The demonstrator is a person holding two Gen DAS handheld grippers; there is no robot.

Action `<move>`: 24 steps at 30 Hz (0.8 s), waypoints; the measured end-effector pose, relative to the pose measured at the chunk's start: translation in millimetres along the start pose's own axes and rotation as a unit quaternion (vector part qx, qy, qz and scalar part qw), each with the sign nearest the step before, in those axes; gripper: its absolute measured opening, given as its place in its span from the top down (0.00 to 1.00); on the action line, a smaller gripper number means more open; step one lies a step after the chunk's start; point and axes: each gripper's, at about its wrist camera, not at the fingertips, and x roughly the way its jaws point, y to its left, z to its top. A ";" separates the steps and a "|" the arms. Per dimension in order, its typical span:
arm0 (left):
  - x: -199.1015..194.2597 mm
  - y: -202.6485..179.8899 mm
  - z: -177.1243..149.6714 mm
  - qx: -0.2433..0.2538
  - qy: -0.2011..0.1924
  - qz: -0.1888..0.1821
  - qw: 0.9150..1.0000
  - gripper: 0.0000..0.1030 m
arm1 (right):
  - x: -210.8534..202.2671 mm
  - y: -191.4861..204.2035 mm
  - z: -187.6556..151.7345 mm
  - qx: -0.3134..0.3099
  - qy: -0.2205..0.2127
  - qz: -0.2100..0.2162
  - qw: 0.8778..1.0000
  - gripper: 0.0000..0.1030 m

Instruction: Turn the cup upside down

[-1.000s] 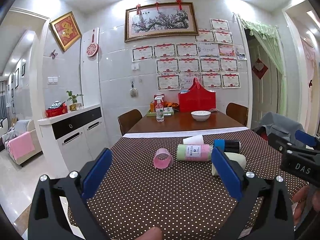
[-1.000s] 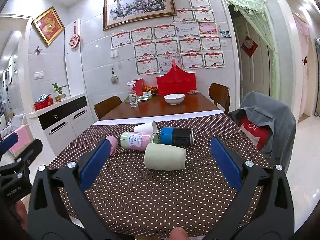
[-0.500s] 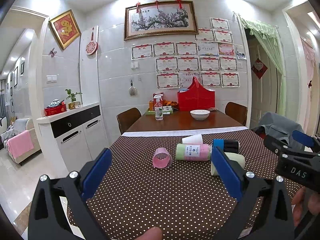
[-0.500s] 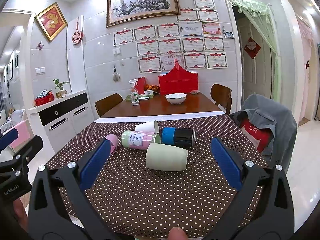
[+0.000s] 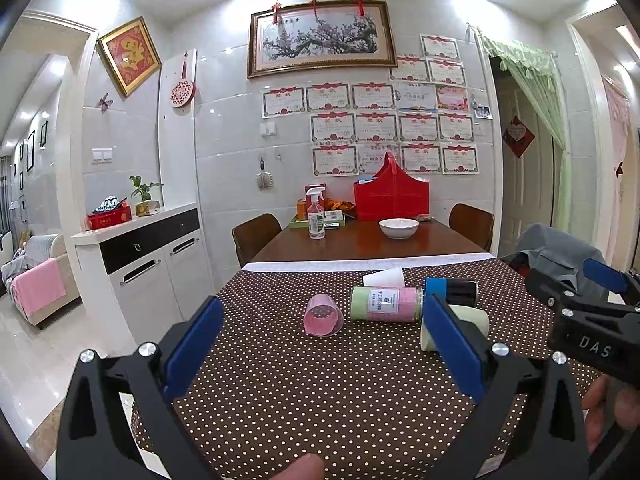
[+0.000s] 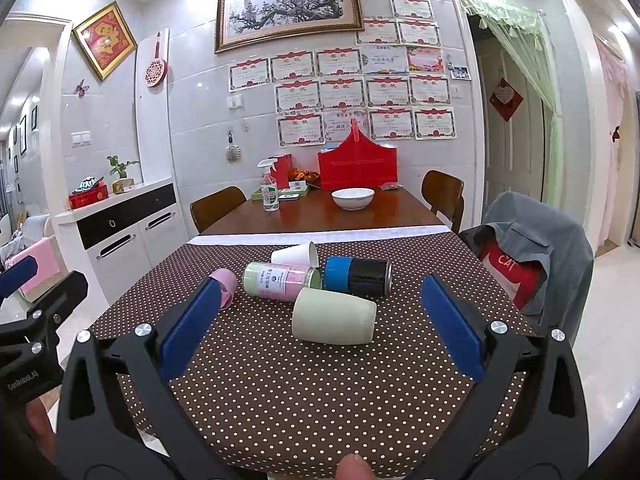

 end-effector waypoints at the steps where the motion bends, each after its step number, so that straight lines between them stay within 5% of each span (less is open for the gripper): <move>1: 0.2 -0.1 -0.1 0.000 0.000 -0.001 1.000 0.05 | 0.1 -0.2 0.0 0.000 0.000 0.000 1.000 0.05; 19: 16.2 2.7 -2.0 0.004 0.016 0.003 1.000 0.05 | 18.3 5.0 0.5 -0.014 0.016 0.007 1.000 0.05; 24: 43.2 5.2 -3.0 0.000 0.058 -0.010 0.998 0.05 | 34.1 4.7 -0.2 -0.022 0.029 0.012 0.999 0.05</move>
